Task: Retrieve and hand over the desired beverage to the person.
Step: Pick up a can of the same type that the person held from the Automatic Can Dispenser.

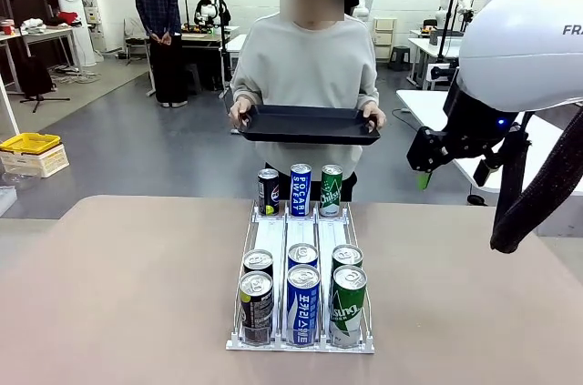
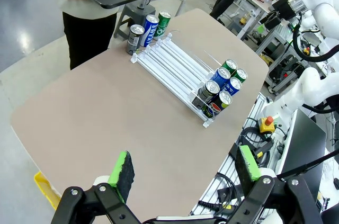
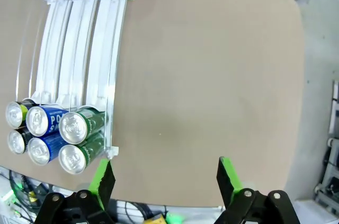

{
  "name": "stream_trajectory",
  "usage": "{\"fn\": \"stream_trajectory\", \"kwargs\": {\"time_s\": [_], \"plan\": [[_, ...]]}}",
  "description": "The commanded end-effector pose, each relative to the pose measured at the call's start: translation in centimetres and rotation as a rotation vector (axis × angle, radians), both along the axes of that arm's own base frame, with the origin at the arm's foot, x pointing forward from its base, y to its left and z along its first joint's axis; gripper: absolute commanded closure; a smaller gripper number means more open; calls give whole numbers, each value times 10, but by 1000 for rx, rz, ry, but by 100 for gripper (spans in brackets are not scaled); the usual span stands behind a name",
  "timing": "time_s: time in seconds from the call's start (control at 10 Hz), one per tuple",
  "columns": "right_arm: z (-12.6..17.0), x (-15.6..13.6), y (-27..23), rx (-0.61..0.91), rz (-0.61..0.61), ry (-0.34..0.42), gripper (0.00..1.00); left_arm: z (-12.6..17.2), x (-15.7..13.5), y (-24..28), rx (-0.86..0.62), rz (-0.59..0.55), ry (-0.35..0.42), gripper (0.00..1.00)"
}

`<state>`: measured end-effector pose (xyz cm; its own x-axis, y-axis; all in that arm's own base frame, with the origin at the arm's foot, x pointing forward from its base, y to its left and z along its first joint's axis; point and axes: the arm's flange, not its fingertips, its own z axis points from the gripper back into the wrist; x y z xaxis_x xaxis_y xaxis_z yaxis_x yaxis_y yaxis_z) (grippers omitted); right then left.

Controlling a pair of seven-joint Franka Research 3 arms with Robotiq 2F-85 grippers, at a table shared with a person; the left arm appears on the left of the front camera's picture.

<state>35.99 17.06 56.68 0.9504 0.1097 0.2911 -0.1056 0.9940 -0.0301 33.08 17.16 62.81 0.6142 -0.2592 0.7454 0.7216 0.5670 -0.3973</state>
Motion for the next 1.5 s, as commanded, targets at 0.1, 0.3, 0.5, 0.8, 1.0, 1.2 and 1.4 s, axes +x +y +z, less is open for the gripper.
{"fn": "stream_trajectory", "kwargs": {"time_s": [0.1,0.3,0.5,0.8,1.0,1.2,1.4], "plan": [[0,0,0,0,0,0,0,1,0,1,-11,-13,-22,0],[-28,10,36,69,-101,143,0,1,0,1,-11,-13,-22,0],[-46,9,72,76,-146,188,0,1,0,1,-11,-13,-22,0],[-70,-2,113,56,-137,209,0,1,0,1,-11,-13,-22,0],[-90,-11,133,65,-153,220,0,1,0,1,-11,-13,-22,0],[-97,-15,137,70,-151,226,0,1,0,1,-11,-13,-22,0],[-88,-15,131,45,-125,233,0,1,0,1,-11,-13,-22,0]]}}
